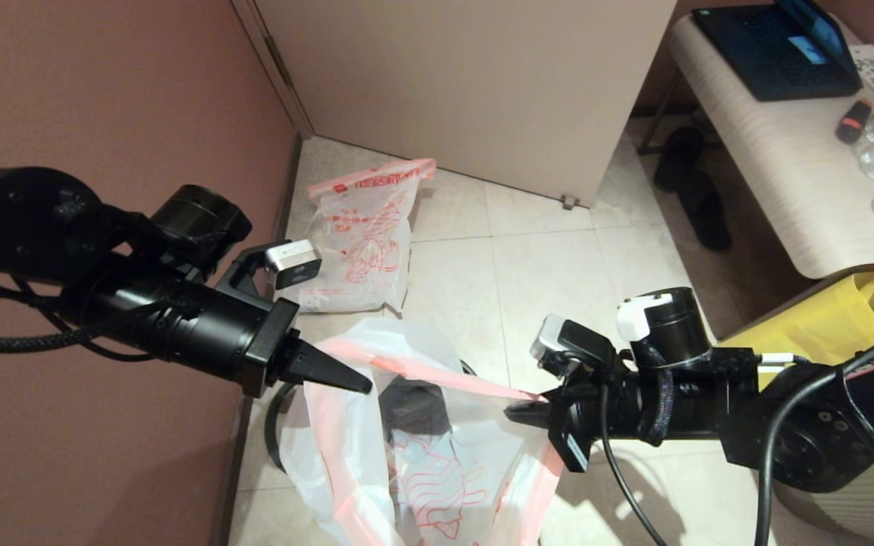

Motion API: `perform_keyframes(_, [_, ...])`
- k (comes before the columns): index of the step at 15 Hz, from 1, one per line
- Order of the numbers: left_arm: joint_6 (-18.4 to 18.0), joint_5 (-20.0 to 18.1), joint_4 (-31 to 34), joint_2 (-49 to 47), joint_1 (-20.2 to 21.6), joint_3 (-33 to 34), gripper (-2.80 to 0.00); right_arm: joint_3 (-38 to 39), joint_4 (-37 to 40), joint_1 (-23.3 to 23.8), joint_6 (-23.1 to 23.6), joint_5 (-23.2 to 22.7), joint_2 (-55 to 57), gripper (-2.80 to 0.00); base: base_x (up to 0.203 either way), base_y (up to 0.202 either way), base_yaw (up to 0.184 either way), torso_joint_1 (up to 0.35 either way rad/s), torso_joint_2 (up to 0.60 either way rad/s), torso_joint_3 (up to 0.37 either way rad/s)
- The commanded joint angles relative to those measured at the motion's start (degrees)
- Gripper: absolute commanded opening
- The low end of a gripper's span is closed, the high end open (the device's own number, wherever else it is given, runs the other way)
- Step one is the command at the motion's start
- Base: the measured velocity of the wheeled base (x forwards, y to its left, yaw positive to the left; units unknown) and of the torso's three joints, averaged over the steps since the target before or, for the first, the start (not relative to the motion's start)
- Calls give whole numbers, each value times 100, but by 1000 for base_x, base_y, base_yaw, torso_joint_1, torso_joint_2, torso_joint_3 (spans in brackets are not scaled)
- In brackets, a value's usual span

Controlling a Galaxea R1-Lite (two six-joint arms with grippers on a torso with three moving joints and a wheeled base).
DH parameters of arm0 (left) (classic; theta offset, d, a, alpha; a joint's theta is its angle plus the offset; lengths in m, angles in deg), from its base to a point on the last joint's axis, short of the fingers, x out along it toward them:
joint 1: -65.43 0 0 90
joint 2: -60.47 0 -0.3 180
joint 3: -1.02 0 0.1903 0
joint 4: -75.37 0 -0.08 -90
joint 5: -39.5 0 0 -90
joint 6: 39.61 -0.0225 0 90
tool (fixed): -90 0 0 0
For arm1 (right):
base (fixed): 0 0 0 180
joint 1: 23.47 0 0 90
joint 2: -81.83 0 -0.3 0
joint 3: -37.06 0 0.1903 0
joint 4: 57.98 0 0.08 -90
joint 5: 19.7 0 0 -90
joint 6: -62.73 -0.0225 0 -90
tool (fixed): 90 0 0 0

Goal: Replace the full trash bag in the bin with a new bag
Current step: Put the new garbage bag on the trash can

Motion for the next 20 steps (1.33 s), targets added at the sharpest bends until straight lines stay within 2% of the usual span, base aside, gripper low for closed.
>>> perform_keyframes(1, [-2, -30, 29, -21, 1, 21, -280, 65, -20, 1, -95, -15, -97, -280, 0, 0, 0, 0, 0, 0])
perform_keyframes(6, [-12, -21, 12, -148, -8, 33, -280, 192, -20, 2, -333, -58, -119, -280, 0, 0, 0, 0, 0, 0])
perform_keyframes(7, [-14, -13, -1, -125, -8, 56, 0, 201, -18, -3, -364, -66, -101, -280, 0, 0, 0, 0, 0, 0])
perform_keyframes(11, [-9, -29, 14, 121, -38, 58, 0, 184, -53, 11, -363, -58, -38, -280, 0, 0, 0, 0, 0, 0])
perform_keyframes(14, [57, 20, 35, 913, -10, 190, 0, 201, -53, 36, -356, -40, -29, -280, 0, 0, 0, 0, 0, 0])
perform_keyframes(18, [685, 514, 43, 2177, 59, 799, 0, 201, -53, 125, -357, -49, -109, -280, 0, 0, 0, 0, 0, 0])
perform_keyframes(20, [873, 998, 39, 2622, 124, 1301, 0, 201, -53, 134, -356, -49, -100, -280, 0, 0, 0, 0, 0, 0])
